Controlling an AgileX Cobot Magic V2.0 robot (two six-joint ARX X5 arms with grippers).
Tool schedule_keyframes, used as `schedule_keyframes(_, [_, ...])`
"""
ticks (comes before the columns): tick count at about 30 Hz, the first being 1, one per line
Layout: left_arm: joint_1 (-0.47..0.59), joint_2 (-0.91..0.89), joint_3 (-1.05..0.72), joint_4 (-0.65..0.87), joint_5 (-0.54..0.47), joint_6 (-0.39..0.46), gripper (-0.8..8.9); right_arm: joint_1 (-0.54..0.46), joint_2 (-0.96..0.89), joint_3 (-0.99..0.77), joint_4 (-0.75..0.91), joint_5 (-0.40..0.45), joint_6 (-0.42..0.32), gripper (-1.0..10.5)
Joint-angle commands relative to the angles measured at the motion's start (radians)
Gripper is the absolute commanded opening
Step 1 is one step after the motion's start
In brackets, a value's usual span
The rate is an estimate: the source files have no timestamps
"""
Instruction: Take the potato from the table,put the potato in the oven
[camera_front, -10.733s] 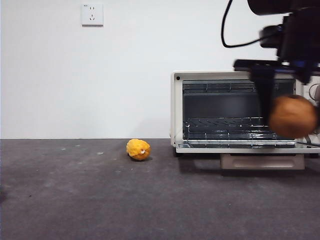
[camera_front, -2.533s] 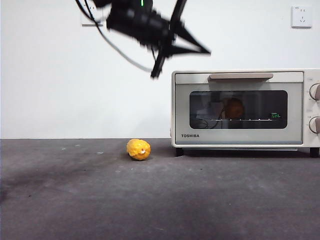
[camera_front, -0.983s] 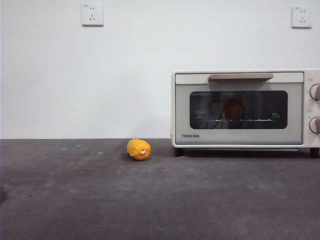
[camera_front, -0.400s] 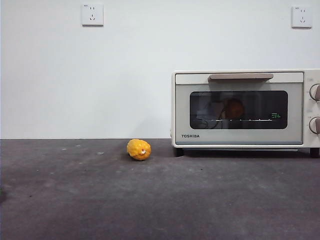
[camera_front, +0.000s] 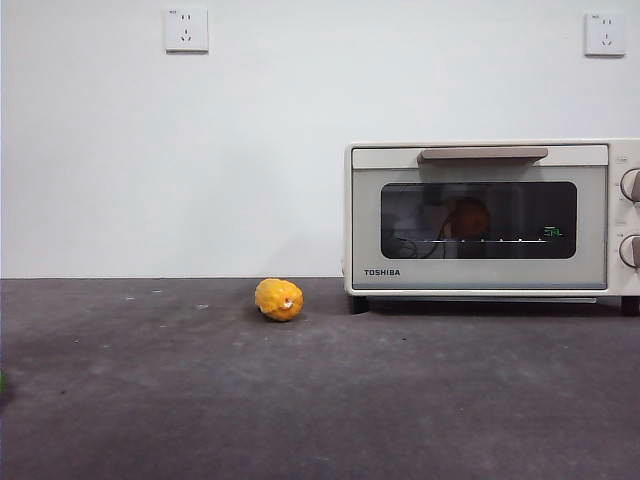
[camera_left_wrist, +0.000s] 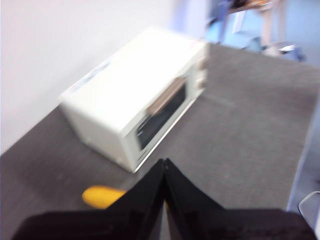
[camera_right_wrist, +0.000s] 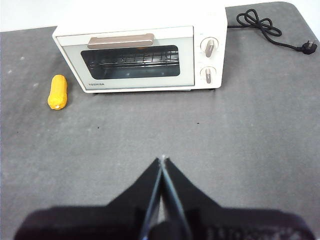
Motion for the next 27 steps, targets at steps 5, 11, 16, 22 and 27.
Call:
schedule_keyframes(5, [0.174,-0.145,-0.166,0.104,0.017,0.158,-0.04,0.001,0.011,0.000,-0.021,0.003,0.010,0.0])
schedule_keyframes(11, [0.273,-0.479,-0.681,0.396,0.019,0.159,-0.04,0.001,0.016,0.000,-0.021,0.003,0.010,0.0])
schedule_keyframes(16, [0.369,-0.715,-1.161,0.763,-0.004,0.083,-0.04,0.001,0.018,0.000,-0.021,0.032,0.010,0.0])
schedule_keyframes(22, [0.433,-0.922,-1.584,1.078,-0.026,-0.106,-0.04,0.001,0.018,0.000,-0.021,0.038,0.010,0.0])
schedule_keyframes(27, [0.461,-1.059,-1.775,1.158,-0.140,-0.108,-0.04,0.001,0.018,0.000,-0.021,0.043,0.010,0.0])
